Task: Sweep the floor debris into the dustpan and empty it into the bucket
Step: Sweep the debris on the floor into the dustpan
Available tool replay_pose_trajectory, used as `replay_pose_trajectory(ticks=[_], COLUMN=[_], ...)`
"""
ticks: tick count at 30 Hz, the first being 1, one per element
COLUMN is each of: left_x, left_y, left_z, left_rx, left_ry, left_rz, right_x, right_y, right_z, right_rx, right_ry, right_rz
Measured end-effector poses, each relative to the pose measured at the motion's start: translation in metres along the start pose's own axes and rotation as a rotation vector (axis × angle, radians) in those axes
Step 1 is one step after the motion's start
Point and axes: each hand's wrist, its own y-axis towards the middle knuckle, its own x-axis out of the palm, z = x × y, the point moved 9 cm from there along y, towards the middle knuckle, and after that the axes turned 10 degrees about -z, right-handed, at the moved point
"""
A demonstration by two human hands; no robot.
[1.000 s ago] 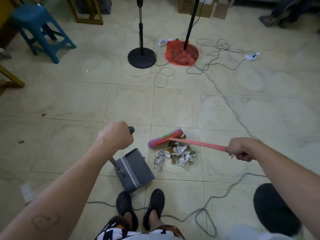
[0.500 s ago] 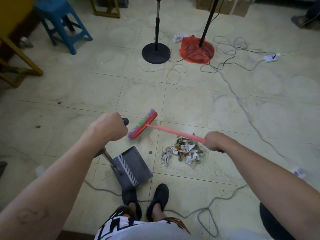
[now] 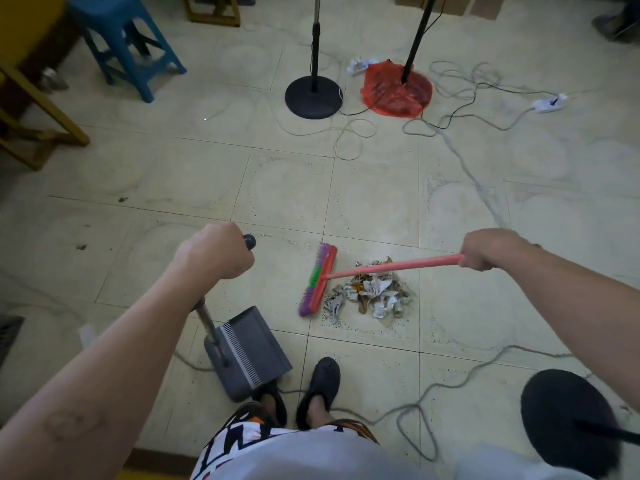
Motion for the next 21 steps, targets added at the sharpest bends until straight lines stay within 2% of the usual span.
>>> replay_pose_trajectory(ticks=[5, 10, 21], left_x=[0.011, 0.012, 0.027], left_y=[0.0, -0.001, -0.004], left_z=[0.023, 0.05, 0.097], left_rx=[0.032, 0.091, 0.188], left_ry=[-0.005, 0.009, 0.062], left_rz=[-0.051, -0.04, -0.003], right_x=[0.019, 0.036, 0.092], right_y=[-0.01, -0.019, -0.049], right_z=[0.057, 0.089, 0.129], right_rx=[0.103, 0.102, 0.086], right_ry=[-0.02, -0.011, 0.319], right_rz=[0.041, 0.072, 0.05])
